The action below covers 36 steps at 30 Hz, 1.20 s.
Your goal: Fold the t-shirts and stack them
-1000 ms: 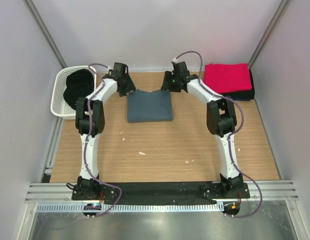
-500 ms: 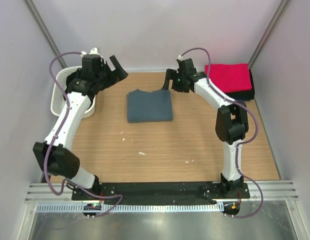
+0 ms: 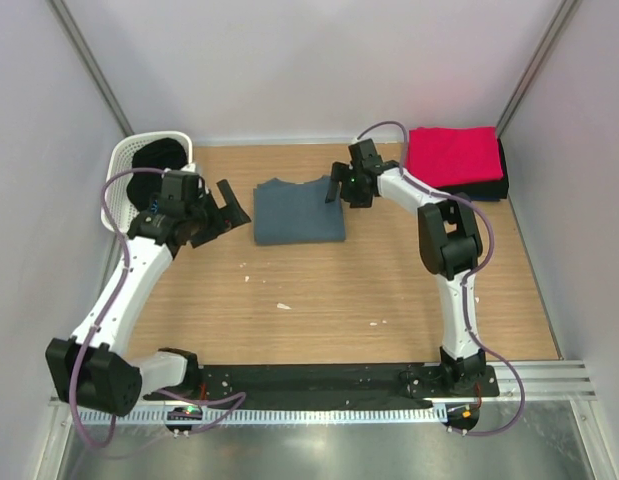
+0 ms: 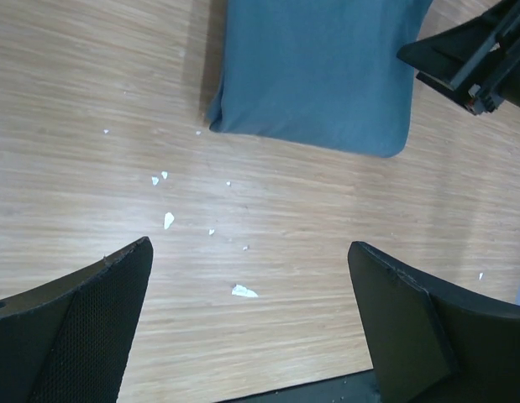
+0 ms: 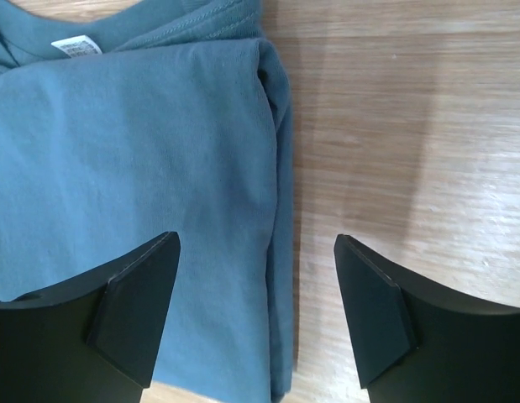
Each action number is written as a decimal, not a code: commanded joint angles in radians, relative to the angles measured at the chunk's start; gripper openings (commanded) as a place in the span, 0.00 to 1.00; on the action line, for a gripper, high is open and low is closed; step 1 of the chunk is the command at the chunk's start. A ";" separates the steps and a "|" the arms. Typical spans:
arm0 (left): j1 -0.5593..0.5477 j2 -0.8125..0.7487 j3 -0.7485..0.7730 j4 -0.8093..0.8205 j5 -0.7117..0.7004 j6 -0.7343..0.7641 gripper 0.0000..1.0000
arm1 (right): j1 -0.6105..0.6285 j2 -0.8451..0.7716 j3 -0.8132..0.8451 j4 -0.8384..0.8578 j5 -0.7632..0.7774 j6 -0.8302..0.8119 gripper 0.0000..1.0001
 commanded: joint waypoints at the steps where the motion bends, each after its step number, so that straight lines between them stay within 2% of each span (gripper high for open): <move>1: 0.001 -0.071 -0.024 -0.046 0.025 -0.017 1.00 | 0.010 0.009 -0.010 0.074 -0.009 0.037 0.79; 9: 0.001 -0.189 -0.060 -0.121 0.007 -0.049 1.00 | 0.013 0.056 -0.046 0.134 -0.027 0.057 0.68; 16: 0.002 -0.283 -0.083 -0.161 -0.012 -0.075 1.00 | 0.033 0.056 -0.094 0.157 0.017 0.091 0.51; 19: 0.001 -0.315 -0.097 -0.170 -0.021 -0.086 1.00 | 0.033 0.052 -0.105 0.137 0.072 0.091 0.26; 20: 0.002 -0.321 -0.103 -0.179 -0.025 -0.089 1.00 | 0.031 0.046 -0.102 0.127 0.088 0.086 0.08; 21: 0.002 -0.339 -0.109 -0.181 -0.027 -0.093 1.00 | 0.033 0.040 -0.088 0.099 0.101 0.076 0.01; 25: 0.001 -0.386 -0.132 -0.186 -0.028 -0.101 1.00 | 0.028 0.013 0.019 -0.016 0.197 0.011 0.01; 29: 0.002 -0.421 -0.146 -0.207 -0.056 -0.098 1.00 | -0.001 0.021 0.236 -0.183 0.294 -0.101 0.01; 36: 0.001 -0.459 -0.149 -0.242 -0.137 -0.092 1.00 | -0.108 0.084 0.556 -0.379 0.238 -0.227 0.01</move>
